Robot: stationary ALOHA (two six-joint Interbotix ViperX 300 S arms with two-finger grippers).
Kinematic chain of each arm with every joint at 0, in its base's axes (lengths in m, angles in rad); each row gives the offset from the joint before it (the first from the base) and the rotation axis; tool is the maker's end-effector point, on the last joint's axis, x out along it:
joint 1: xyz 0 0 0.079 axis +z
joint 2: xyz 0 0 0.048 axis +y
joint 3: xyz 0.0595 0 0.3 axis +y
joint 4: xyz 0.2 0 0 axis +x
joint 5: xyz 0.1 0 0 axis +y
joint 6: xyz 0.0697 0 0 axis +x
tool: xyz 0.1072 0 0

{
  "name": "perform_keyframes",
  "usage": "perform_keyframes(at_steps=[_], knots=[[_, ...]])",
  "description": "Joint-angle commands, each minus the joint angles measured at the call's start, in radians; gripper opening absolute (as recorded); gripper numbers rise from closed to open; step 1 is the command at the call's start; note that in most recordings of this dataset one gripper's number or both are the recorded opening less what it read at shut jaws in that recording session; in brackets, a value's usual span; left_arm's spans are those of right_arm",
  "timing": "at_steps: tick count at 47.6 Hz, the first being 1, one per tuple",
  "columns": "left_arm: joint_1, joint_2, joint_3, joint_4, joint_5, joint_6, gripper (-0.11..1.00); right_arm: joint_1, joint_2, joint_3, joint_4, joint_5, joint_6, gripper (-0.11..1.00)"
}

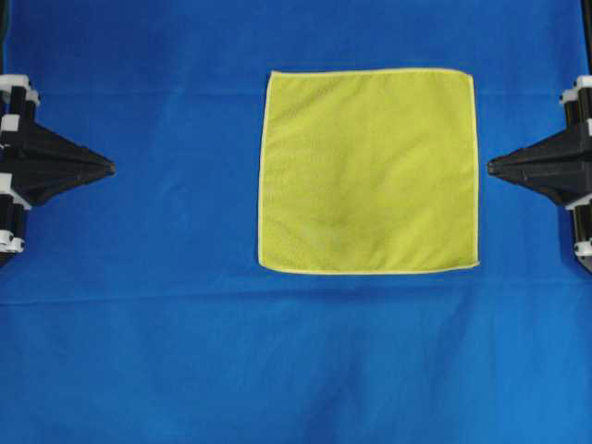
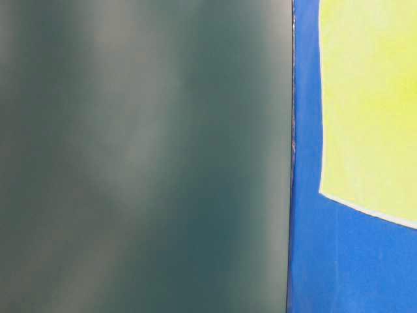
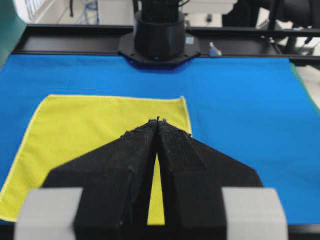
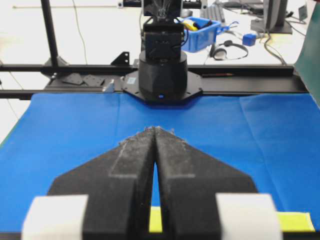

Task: Fold the yellow towel.
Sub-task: 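Move both grippers to the far corners of the yellow towel and grasp them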

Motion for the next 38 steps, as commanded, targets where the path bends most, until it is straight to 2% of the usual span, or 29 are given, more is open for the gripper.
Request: perform_keyframes(at_steps=[1, 6, 13, 19, 29, 32, 35, 38], knots=[[0.046, 0.046, -0.044, -0.029, -0.014, 0.003, 0.02, 0.003, 0.014, -0.017, -0.002, 0.000, -0.009, 0.01], [0.086, 0.109, -0.064, -0.029, -0.015, 0.008, 0.02, -0.023, 0.023, -0.028, 0.002, 0.077, -0.006, 0.01], [0.110, 0.249, -0.117, -0.029, -0.020, 0.015, 0.02, -0.110, 0.026, -0.038, 0.018, 0.187, 0.015, 0.01], [0.130, 0.379, -0.167, -0.028, -0.031, 0.020, 0.02, -0.215, 0.028, -0.035, 0.020, 0.264, 0.025, 0.01], [0.242, 0.589, -0.262, -0.029, -0.026, 0.020, 0.02, -0.390, 0.055, -0.032, 0.017, 0.368, 0.023, 0.02], [0.281, 0.661, -0.301, -0.029, -0.029, 0.020, 0.09, -0.442, 0.075, -0.029, 0.015, 0.390, 0.021, 0.02], [0.310, 0.727, -0.337, -0.029, -0.028, 0.020, 0.26, -0.482, 0.098, -0.026, 0.012, 0.399, 0.018, 0.04], [0.337, 0.788, -0.377, -0.028, -0.020, 0.020, 0.45, -0.518, 0.130, -0.023, 0.003, 0.403, 0.018, 0.19]])
